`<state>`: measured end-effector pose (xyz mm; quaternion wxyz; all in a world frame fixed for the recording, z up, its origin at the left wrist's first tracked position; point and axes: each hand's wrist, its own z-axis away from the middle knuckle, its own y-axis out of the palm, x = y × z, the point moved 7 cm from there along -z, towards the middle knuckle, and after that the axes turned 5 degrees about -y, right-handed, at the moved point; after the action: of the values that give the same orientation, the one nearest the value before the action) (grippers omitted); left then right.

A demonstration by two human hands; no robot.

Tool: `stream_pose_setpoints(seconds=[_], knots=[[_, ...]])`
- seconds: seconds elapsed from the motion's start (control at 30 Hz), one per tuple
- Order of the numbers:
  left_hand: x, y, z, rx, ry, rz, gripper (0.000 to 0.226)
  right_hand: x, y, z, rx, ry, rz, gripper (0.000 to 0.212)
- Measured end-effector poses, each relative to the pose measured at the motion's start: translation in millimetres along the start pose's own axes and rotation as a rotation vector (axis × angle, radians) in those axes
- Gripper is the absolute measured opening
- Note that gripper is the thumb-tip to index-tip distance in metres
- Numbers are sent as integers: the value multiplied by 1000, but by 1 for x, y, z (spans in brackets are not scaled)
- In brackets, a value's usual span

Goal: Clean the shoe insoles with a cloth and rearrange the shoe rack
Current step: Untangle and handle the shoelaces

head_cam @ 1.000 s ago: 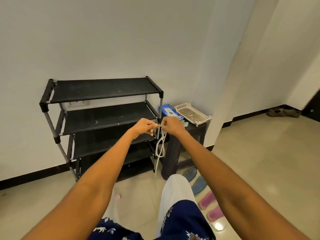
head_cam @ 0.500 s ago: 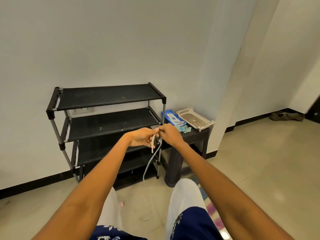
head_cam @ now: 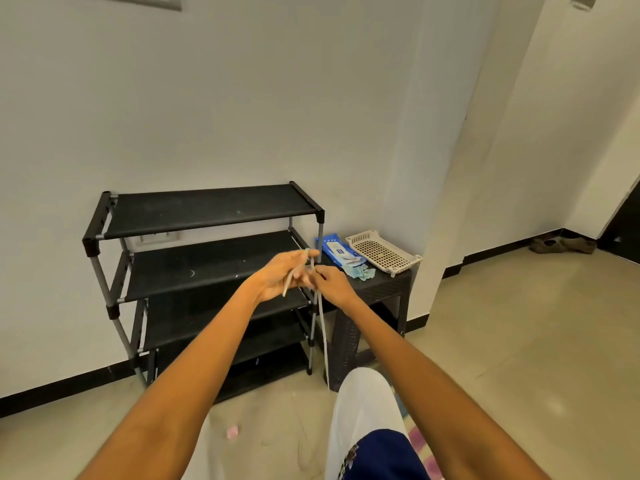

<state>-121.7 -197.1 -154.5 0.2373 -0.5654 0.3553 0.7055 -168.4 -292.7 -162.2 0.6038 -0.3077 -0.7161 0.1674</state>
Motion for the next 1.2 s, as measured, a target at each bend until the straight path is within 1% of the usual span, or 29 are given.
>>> stream_pose_setpoints(seconds=[0.07,0.1,0.17,0.2,0.23,0.3,0.4,0.53,0.6,0.7,0.77,0.87,1.0,1.07,1.1,1.2], knots=[[8,7,2,107,-68,0,28,3,-1,-3,-62,4,-5,24],[11,9,3,145,-86,39,31,4,-3,-4,-76,-8,15,25],[14,11,3,184,-125,139,45,6,-8,-3,-75,-63,67,26],[14,12,3,182,-136,152,51,8,-10,-2,-71,-94,96,27],[13,11,2,163,-136,129,53,9,-12,-1,-63,-118,129,28],[11,8,0,83,-111,38,45,9,-14,-1,-52,-152,203,26],[7,1,-4,-68,-50,-73,32,2,-13,-2,-44,-111,258,24],[3,-6,-5,-194,36,13,31,-24,-10,-1,56,12,462,28],[7,-7,-6,-192,19,-47,28,-32,-14,0,25,66,460,29],[20,-13,-9,-190,-5,-102,25,-32,-18,-4,-53,91,366,25],[24,-14,-10,-201,20,-60,27,-30,-15,-6,-33,85,348,24],[24,-11,-13,-231,71,21,30,-37,-13,-3,8,107,413,27],[31,-8,-20,-242,79,73,27,-54,-15,-4,32,157,471,23],[32,-7,-22,-231,45,32,25,-57,-12,-7,74,154,424,21],[32,-7,-24,-219,14,-40,25,-55,-11,-9,85,134,338,21],[33,-10,-25,-182,-62,-290,26,-36,-11,-11,74,68,-22,39]])
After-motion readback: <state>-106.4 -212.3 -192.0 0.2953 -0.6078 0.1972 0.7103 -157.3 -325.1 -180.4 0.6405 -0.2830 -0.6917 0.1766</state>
